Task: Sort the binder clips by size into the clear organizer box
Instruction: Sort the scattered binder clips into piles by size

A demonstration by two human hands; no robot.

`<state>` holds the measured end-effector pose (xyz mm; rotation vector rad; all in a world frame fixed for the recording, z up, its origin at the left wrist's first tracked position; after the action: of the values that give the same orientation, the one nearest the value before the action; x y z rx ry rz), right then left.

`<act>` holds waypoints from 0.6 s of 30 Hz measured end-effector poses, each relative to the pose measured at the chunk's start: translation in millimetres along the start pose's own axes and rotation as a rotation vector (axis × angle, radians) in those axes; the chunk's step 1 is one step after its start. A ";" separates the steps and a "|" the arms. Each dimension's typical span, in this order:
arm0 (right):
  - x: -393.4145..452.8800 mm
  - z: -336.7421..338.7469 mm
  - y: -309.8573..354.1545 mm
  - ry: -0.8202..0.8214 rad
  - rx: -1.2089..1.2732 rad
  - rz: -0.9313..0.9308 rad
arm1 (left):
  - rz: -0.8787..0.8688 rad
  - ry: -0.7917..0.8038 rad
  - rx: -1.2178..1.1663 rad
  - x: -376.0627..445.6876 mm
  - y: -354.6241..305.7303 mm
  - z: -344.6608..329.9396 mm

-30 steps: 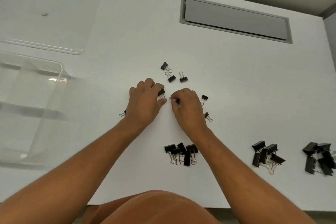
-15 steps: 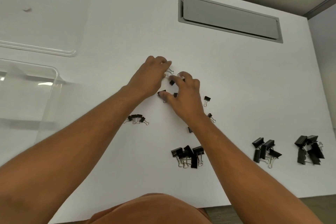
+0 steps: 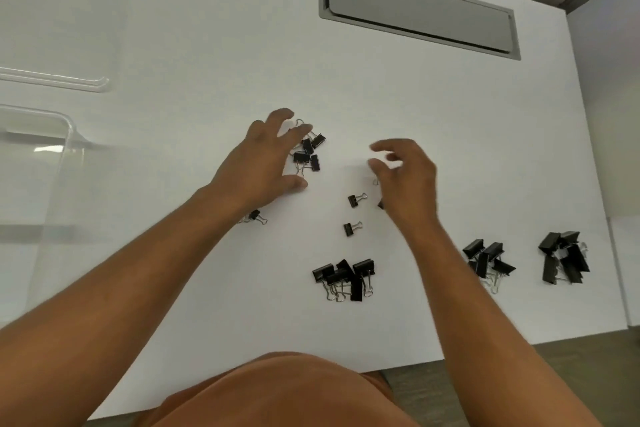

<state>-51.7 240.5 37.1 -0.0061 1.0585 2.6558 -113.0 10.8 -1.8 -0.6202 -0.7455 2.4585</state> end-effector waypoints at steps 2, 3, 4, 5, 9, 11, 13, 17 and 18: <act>-10.3 19.1 -23.7 0.049 -0.026 -0.134 | -0.008 -0.005 0.012 9.3 -3.6 -2.6; -16.3 23.7 -34.2 0.085 -0.033 -0.189 | -0.011 -0.011 0.005 14.5 -4.8 -2.3; -22.6 25.7 -42.7 0.125 -0.036 -0.227 | -0.011 -0.016 -0.009 19.2 -6.2 -1.1; -28.7 25.8 -49.5 0.158 -0.031 -0.252 | -0.011 -0.018 -0.026 22.5 -7.6 0.6; -46.7 16.3 -63.4 0.198 0.031 -0.270 | 0.004 -0.066 -0.033 16.4 -14.0 4.6; -51.4 7.1 -64.3 0.209 0.063 -0.244 | 0.017 -0.105 -0.039 0.8 -22.5 -0.7; -54.1 -0.4 -61.7 0.199 0.077 -0.182 | 0.007 -0.050 -0.048 -16.1 -36.7 -20.9; -53.6 -7.3 -57.1 0.219 0.075 -0.044 | 0.071 0.101 -0.042 -37.8 -67.8 -74.3; -53.2 -6.0 -58.5 0.229 0.085 -0.031 | 0.101 0.093 -0.046 -38.3 -73.5 -82.3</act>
<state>14.1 263.2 -1.0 -0.3134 1.2289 2.6263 -14.9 73.9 -8.3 -0.8024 -0.7521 2.4904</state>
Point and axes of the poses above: each hand's wrist, its own x-axis towards the middle knuckle, its own z-axis out of the back of the hand, y = z × x, the point moved 6 cm from there along x, towards the middle knuckle, and after that the axes turned 8 degrees about y, right-handed, at the moved point
